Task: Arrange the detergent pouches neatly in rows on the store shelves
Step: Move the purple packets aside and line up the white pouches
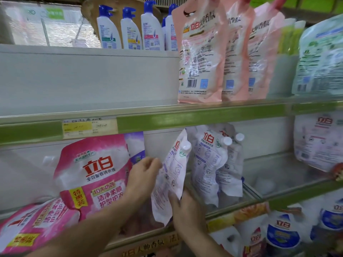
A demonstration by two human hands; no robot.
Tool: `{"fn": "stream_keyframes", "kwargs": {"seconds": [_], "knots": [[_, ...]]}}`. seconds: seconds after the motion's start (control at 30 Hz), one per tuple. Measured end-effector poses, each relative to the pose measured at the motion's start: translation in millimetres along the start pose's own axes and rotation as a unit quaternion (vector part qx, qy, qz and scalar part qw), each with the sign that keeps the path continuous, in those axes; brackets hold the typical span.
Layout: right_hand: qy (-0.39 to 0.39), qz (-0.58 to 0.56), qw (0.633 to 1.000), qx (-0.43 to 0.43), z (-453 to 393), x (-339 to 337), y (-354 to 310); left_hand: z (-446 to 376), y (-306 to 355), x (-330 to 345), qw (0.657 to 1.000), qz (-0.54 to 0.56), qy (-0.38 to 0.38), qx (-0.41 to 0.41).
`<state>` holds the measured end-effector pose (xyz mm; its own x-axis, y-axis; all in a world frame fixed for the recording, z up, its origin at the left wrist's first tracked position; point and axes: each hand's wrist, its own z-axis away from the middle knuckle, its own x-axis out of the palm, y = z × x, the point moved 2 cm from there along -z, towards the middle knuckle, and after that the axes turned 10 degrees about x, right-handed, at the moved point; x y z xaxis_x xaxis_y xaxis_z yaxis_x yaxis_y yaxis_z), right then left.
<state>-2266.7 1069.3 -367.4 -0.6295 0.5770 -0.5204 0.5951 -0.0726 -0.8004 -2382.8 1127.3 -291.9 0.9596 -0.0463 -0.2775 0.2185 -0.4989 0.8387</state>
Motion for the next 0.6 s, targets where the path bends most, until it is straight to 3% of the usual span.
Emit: {"fn": "stream_keyframes", "kwargs": {"seconds": [0.1, 0.23, 0.37, 0.5, 0.6], "knots": [[-0.008, 0.017, 0.999, 0.041, -9, -10, 4, -35, -23, 7, 0.998, 0.015, -0.006, -0.068], [0.009, 0.014, 1.0, 0.027, -27, -30, 17, -69, -46, 23, 0.994, -0.001, -0.068, -0.081], [0.003, -0.008, 1.0, 0.013, -38, -37, 32, -91, -58, 36, 0.987, 0.027, -0.081, -0.134], [0.003, -0.016, 1.0, -0.009, -43, -40, 35, -96, -76, 39, 0.966, 0.13, -0.117, -0.192], [0.008, 0.01, 1.0, -0.012, -43, -43, 28, -99, -92, 39, 0.949, 0.211, -0.141, -0.188]]}}
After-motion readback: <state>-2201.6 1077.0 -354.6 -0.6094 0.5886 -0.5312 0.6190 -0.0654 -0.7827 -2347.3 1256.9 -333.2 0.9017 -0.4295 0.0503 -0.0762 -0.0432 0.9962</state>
